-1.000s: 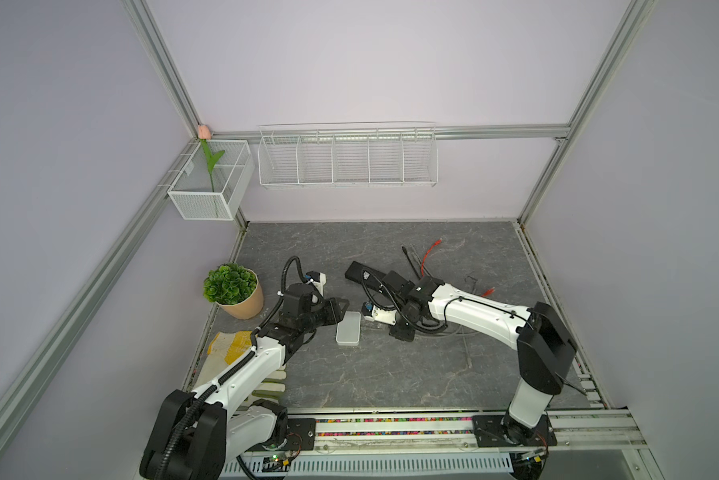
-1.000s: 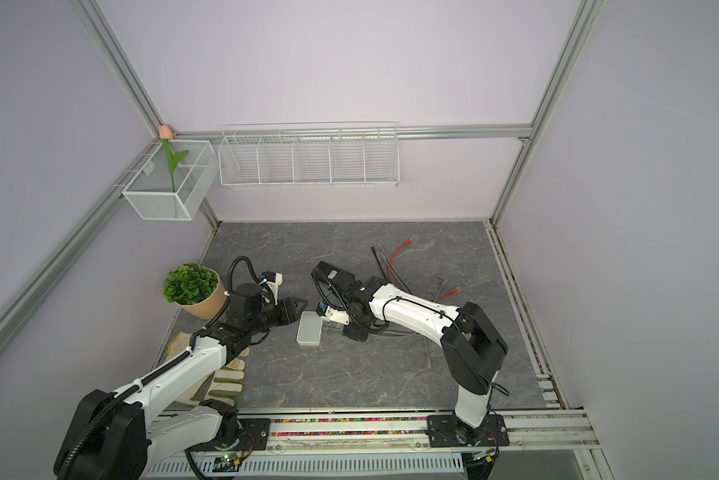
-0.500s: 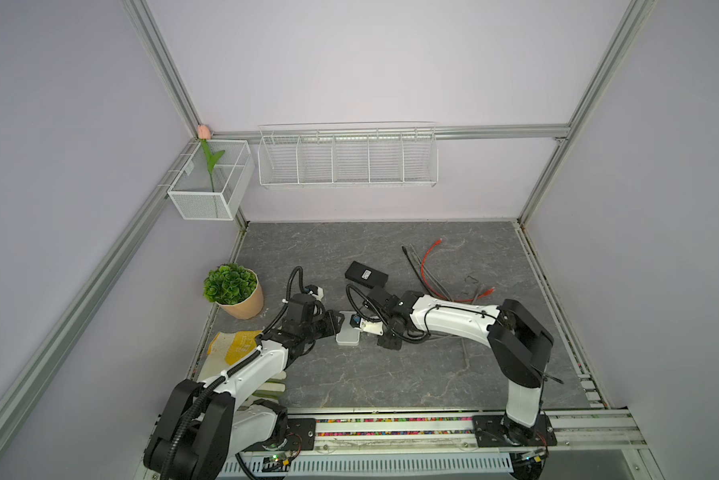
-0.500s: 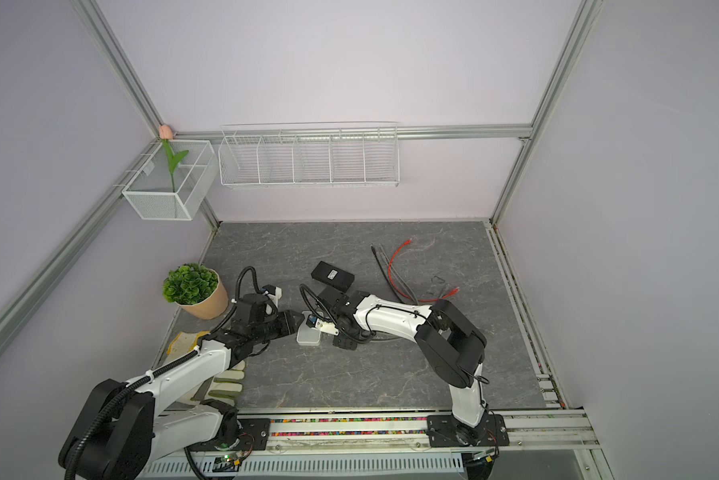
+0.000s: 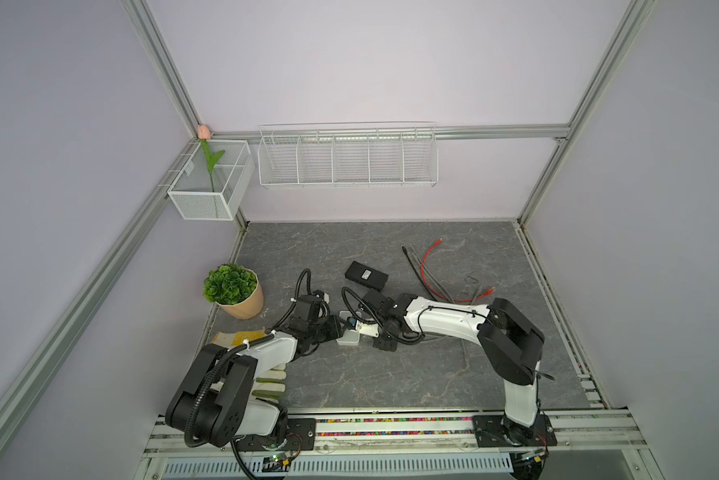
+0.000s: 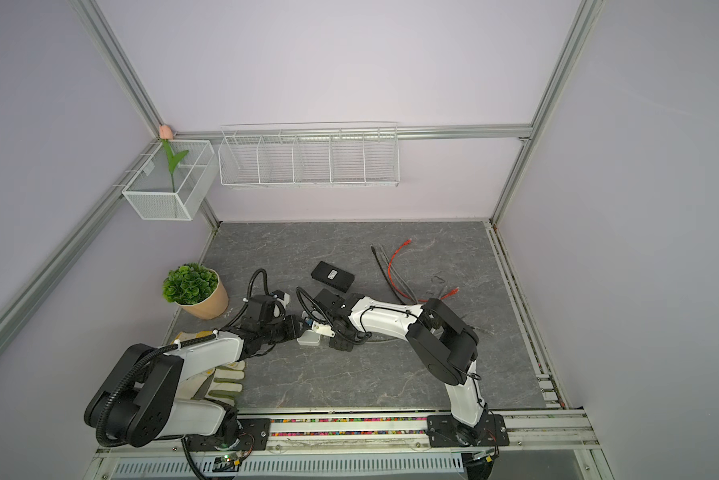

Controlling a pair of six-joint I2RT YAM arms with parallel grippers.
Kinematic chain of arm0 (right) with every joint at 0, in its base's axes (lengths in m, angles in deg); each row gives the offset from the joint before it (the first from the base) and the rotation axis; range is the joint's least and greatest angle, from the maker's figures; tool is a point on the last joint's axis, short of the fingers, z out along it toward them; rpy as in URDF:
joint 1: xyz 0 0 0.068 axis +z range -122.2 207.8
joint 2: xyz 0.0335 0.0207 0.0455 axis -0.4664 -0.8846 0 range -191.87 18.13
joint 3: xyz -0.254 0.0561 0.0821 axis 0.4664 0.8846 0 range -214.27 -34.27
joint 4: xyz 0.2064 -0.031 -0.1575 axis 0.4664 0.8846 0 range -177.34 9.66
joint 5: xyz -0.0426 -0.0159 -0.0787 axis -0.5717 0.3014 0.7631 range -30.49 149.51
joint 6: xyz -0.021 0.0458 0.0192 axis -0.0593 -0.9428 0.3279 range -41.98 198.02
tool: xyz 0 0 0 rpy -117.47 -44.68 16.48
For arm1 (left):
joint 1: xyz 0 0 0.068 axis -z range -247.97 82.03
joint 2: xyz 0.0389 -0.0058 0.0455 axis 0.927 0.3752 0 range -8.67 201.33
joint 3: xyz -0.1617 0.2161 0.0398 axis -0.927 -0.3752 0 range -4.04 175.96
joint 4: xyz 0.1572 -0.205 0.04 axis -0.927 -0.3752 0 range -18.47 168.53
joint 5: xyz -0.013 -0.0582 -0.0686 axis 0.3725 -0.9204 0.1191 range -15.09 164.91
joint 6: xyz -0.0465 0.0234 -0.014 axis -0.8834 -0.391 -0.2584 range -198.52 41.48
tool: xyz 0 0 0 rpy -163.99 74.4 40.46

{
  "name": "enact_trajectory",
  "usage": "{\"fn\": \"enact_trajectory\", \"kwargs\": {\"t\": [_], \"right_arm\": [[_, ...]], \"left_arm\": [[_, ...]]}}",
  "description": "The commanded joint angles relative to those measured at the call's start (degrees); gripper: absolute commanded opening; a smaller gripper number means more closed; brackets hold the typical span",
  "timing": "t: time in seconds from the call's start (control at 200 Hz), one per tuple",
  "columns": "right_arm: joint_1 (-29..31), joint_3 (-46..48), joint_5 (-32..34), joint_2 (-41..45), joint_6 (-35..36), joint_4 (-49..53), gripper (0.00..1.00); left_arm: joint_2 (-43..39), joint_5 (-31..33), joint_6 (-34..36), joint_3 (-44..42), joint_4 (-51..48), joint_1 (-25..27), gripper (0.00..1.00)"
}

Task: Insert the plug into the switch port

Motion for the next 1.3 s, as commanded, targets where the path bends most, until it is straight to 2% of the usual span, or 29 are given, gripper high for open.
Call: {"fn": "enact_trajectory", "kwargs": {"t": [0.0,0.165,0.635,1.3], "right_arm": [[0.5,-1.0,-1.7,-1.2,-0.5,-0.9,0.07],[0.5,-1.2,-2.3,-1.6,-0.5,-1.2,0.07],[1.2,-1.2,-3.8,-1.1,-1.2,-2.9,0.07],[1.6,-2.1,-5.5,-1.6,-8.6,-12.6,0.07]], "left_arm": [[1.0,-1.5,-0.1,0.5,2.0,-0.2,0.35],[1.8,-2.4,-0.2,0.4,3.2,-0.2,0.31],[2.8,-3.6,-0.4,-0.2,4.9,-0.2,0.29],[-0.4,-5.3,-4.1,-6.1,10.1,0.8,0.26]]}}
